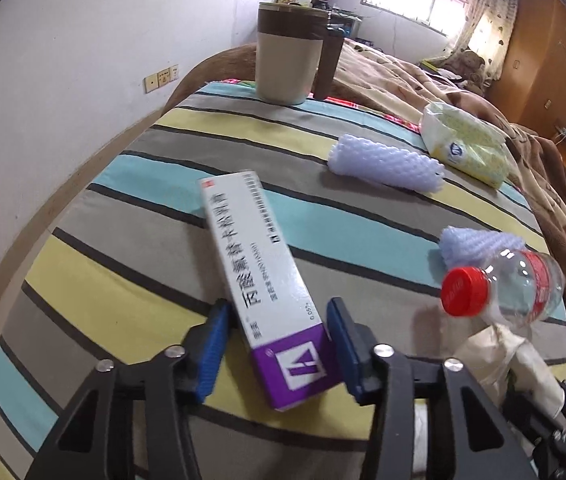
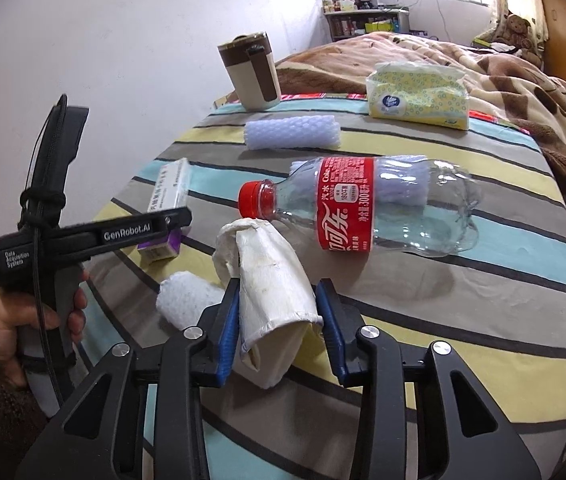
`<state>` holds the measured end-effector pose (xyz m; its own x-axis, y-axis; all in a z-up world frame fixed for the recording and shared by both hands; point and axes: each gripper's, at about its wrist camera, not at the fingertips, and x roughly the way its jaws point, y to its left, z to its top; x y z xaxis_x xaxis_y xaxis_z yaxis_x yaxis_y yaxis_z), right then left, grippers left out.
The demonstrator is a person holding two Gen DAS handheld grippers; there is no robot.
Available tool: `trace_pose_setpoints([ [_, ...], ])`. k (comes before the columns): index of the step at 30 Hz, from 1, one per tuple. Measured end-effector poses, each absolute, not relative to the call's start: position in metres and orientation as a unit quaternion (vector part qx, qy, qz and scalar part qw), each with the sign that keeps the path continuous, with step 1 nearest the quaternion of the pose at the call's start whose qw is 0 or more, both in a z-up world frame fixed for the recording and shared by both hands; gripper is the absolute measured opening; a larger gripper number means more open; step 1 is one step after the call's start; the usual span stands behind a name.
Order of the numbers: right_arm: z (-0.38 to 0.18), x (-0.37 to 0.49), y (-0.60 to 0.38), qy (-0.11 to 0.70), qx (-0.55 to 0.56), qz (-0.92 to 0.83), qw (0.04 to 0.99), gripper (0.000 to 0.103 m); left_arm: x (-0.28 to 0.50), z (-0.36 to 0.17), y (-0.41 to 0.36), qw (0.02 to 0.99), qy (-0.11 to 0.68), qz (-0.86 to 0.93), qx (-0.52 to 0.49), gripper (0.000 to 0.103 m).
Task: Collect trash
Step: 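Grasp the white medicine box with the left tool while the right tool grasps the crumpled paper cup, then carry the medicine box with the left tool over the wastebasket while the right tool carries the paper cup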
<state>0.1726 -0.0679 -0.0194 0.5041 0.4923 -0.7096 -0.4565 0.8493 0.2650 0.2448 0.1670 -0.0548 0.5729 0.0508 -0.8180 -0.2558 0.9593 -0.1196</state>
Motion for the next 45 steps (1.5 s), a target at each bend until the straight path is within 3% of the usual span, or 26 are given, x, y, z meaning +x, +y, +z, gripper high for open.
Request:
trace_pose_setpoints([
  [6, -0.016, 0.164, -0.075, 0.408, 0.027, 0.270, 0.872, 0.036, 0.227, -0.054, 0.169, 0.883, 0.445, 0.076, -0.130, 0.039],
  [22, 0.005, 0.143, -0.113, 0.368, 0.071, 0.239, 0.896, 0.036, 0.174, -0.018, 0.129, 0.908, 0.402, 0.031, -0.115, 0.039],
  [45, 0.036, 0.101, -0.223, 0.301, 0.130, 0.119, 0.937, 0.036, 0.130, 0.046, -0.011, 0.931, 0.339, -0.124, -0.054, 0.039],
])
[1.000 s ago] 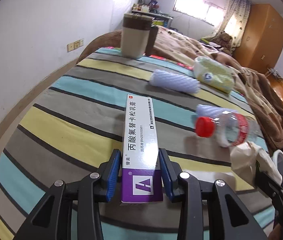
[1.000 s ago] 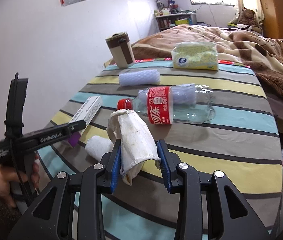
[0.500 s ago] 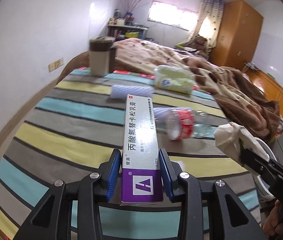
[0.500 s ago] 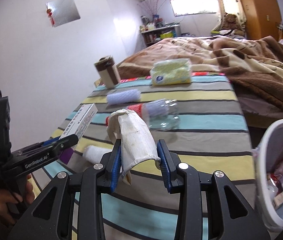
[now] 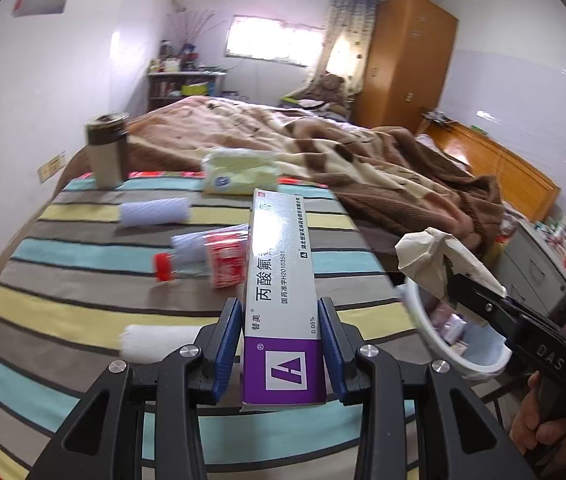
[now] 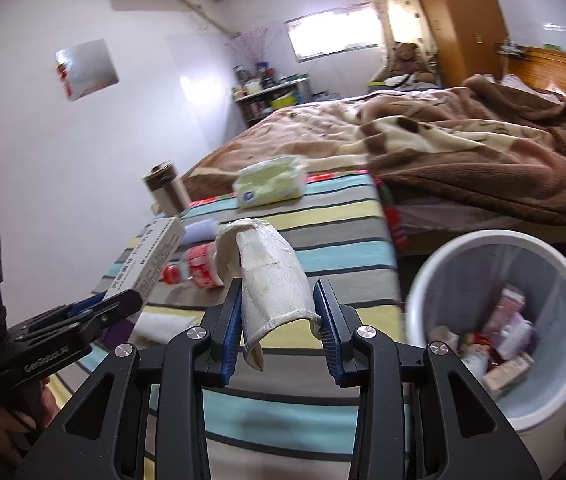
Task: Collect trash
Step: 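Carry the medicine box with the left tool over the wastebasket while the right tool carries the paper cup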
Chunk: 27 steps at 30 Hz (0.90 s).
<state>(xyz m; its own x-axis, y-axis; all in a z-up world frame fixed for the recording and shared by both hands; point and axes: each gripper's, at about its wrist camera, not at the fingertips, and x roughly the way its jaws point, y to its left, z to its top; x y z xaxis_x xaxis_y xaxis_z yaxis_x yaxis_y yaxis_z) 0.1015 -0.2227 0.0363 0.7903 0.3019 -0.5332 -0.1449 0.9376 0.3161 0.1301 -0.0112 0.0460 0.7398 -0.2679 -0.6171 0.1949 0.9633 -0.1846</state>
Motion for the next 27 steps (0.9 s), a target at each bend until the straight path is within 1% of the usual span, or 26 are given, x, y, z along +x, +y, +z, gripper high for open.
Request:
trace_pose_setpoints([
  [11, 0.036, 0.084, -0.287, 0.290, 0.150, 0.027, 0.945, 0.036, 0.127, 0.054, -0.098, 0.918, 0.336, -0.209, -0.017, 0.039],
  [27, 0.017, 0.079, -0.350, 0.313, 0.166, -0.073, 0.932, 0.037, 0.138, 0.027, -0.199, 0.884, 0.362, -0.294, 0.016, 0.039],
])
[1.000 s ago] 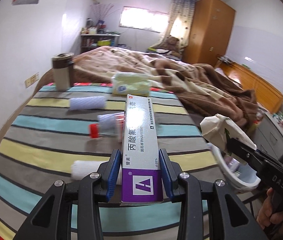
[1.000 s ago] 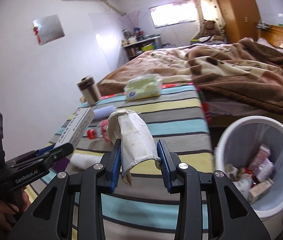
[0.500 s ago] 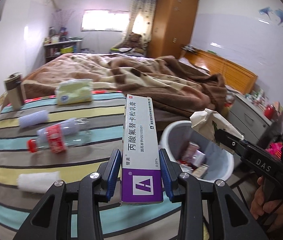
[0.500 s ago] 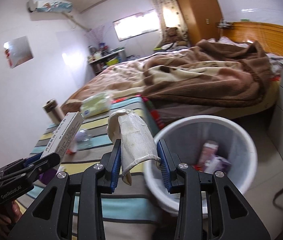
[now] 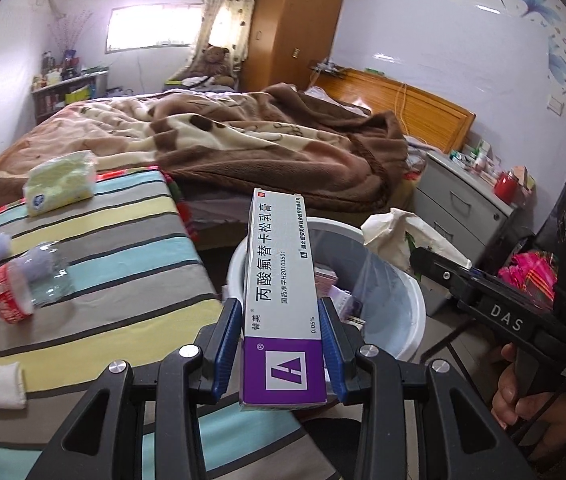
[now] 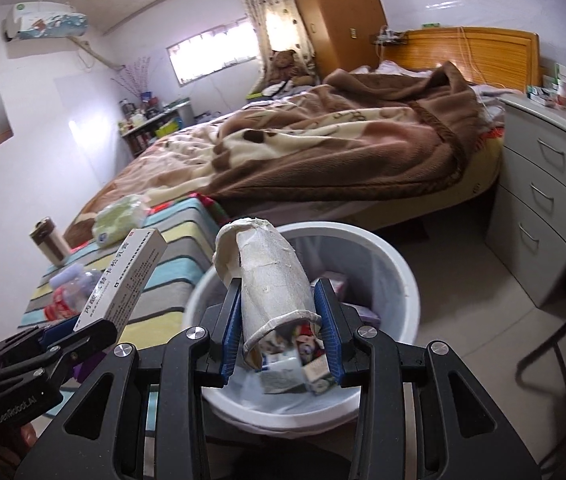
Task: Collect trash
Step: 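Carry the medicine box with the left tool over the wastebasket while the right tool carries the paper cup, then open the left tool to drop the medicine box while the right tool drops the paper cup into the wastebasket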
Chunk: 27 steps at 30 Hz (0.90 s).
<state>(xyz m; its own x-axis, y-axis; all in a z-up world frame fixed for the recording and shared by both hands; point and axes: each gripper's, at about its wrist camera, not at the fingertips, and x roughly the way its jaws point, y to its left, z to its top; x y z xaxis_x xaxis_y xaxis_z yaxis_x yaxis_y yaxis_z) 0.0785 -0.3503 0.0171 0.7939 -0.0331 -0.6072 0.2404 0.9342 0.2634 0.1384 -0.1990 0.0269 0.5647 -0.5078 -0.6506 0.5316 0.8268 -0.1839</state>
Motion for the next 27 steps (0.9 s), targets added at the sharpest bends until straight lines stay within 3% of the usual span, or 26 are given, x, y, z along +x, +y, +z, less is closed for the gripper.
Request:
trace_pose_setpoints([
  [13, -0.003, 0.086, -0.371, 0.345, 0.162, -0.095, 0.920, 0.039, 0.148, 0.003, -0.242, 0.866, 0.386, -0.315, 0.041, 0.039],
  [19, -0.008, 0.091, -0.374, 0.357, 0.161, -0.101, 0.915, 0.049, 0.152, -0.004, -0.252, 0.858, 0.396, -0.324, 0.036, 0.040],
  [22, -0.008, 0.090, -0.373, 0.357, 0.158, -0.098, 0.915, 0.051, 0.153, -0.006, -0.254, 0.857, 0.400, -0.324, 0.034, 0.049],
  [23, -0.008, 0.090, -0.372, 0.357, 0.157, -0.098, 0.915, 0.056, 0.153, -0.006, -0.253, 0.857, 0.400, -0.323, 0.032, 0.053],
  [27, -0.006, 0.089, -0.371, 0.351, 0.160, -0.096, 0.918, 0.058, 0.149, -0.001, -0.246, 0.861, 0.393, -0.321, 0.029, 0.060],
])
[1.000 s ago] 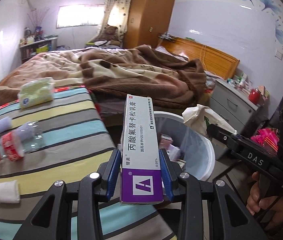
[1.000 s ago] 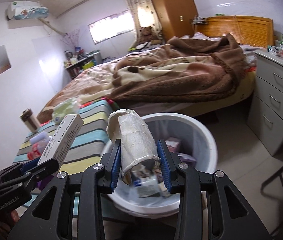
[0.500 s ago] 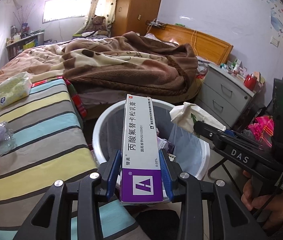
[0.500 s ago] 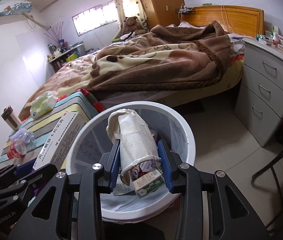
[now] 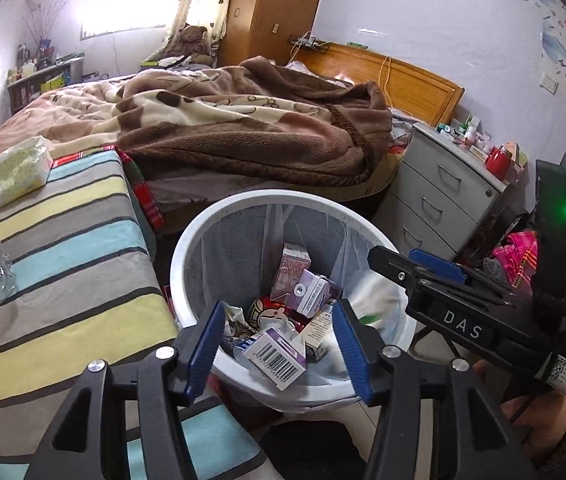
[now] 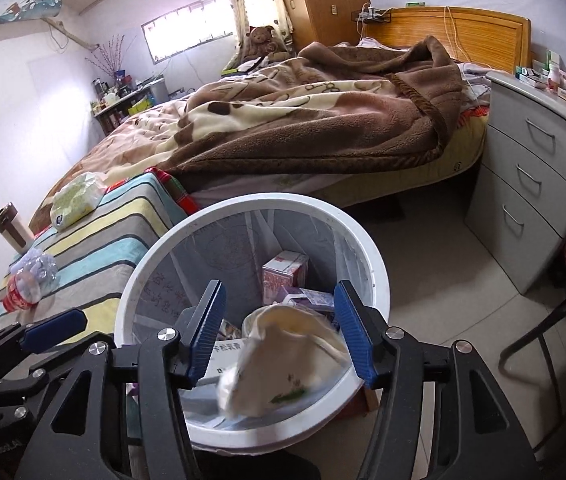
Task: Collect trash
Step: 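Open the left tool to drop the medicine box while the right tool drops the paper cup into the wastebasket, then move both open tools back over the bed toward the towel roll and bottle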
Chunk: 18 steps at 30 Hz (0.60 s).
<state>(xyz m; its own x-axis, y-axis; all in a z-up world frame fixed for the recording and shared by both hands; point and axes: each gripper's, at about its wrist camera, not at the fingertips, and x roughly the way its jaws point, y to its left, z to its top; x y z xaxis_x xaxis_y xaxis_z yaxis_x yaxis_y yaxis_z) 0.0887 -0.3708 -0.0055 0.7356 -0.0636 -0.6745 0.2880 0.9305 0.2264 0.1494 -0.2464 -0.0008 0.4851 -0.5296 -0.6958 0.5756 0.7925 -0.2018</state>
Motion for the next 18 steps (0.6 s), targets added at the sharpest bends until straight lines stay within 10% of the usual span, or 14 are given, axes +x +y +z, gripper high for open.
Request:
trace_pose_setpoints([
  [18, 0.017, 0.089, -0.329, 0.306, 0.157, -0.045, 0.938, 0.066, 0.133, 0.026, -0.178, 0.893, 0.351, -0.283, 0.011, 0.064],
])
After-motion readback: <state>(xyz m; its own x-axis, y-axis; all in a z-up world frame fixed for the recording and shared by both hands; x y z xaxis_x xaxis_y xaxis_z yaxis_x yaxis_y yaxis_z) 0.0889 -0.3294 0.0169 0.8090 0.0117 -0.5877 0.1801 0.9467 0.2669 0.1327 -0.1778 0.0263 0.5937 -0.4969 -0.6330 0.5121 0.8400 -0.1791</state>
